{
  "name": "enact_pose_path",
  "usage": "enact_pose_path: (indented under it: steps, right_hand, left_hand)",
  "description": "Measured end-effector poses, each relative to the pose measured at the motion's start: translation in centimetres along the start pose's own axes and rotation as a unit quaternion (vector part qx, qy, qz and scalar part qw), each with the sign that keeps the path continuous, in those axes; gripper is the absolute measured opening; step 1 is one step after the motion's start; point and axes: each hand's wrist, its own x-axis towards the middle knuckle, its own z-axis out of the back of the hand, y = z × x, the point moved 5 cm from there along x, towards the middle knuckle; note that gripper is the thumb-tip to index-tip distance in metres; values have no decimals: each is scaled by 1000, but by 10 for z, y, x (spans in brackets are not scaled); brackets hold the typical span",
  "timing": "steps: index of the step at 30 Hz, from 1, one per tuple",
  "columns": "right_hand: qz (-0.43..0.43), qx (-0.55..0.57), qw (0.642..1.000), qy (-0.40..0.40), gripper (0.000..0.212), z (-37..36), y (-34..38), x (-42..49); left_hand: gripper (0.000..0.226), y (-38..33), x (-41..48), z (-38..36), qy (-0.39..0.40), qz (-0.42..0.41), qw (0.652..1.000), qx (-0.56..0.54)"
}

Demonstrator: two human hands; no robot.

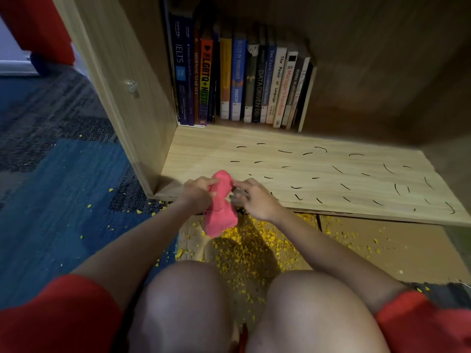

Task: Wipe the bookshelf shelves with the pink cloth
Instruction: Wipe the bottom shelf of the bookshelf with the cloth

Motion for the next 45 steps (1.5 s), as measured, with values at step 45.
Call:
enact_pose_path:
  steps: [45]
  right_hand:
    - [-9, -227, 971, -74, 54, -27, 3, 5]
  left_hand:
    - [67, 16, 31, -9, 78, -54, 943, 318]
